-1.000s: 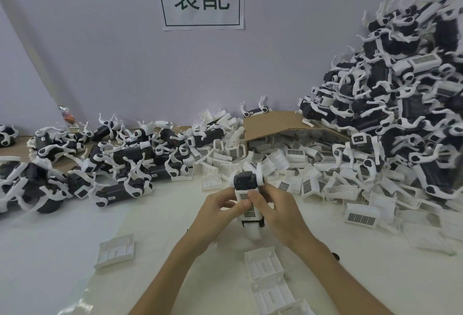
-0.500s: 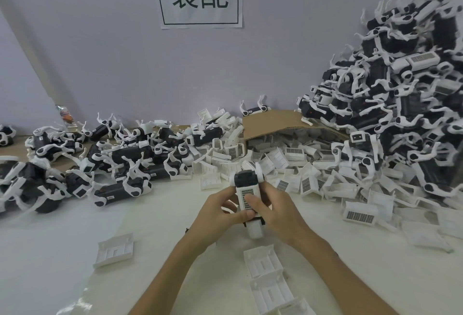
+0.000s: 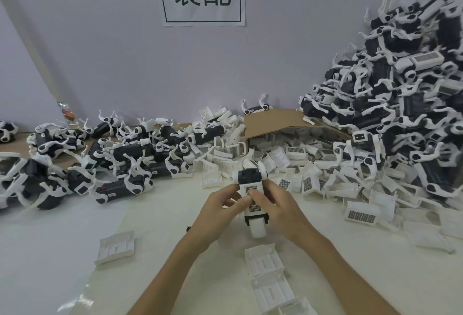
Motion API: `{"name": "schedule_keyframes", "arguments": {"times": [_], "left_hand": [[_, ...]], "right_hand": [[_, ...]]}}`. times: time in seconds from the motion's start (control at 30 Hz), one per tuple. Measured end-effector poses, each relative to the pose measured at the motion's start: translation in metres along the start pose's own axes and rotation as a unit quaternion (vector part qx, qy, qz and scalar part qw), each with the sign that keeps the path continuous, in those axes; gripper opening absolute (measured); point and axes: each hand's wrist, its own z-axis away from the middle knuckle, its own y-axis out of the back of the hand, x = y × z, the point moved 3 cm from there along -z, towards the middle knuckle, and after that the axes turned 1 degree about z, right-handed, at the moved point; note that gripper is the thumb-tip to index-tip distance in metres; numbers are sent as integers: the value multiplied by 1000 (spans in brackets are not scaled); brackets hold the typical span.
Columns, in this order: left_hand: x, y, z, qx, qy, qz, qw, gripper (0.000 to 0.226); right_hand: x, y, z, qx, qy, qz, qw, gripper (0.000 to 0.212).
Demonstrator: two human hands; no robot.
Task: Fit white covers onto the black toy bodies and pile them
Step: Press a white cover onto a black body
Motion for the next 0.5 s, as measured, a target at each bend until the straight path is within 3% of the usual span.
{"name": "schedule_keyframes", "arguments": {"times": [0.13,0.27,0.5], "left_hand": [[1,2,0,28,10,20,999,22],[4,1,0,30,11,24,999,27],[11,0,2,27,-6,28,999,28]], "right_hand": [[1,-5,2,-35,-9,-13,999,34],[-1,-6,0,-13,4,35,999,27],[-1,-4,0,-1,19,35,999,35]]}}
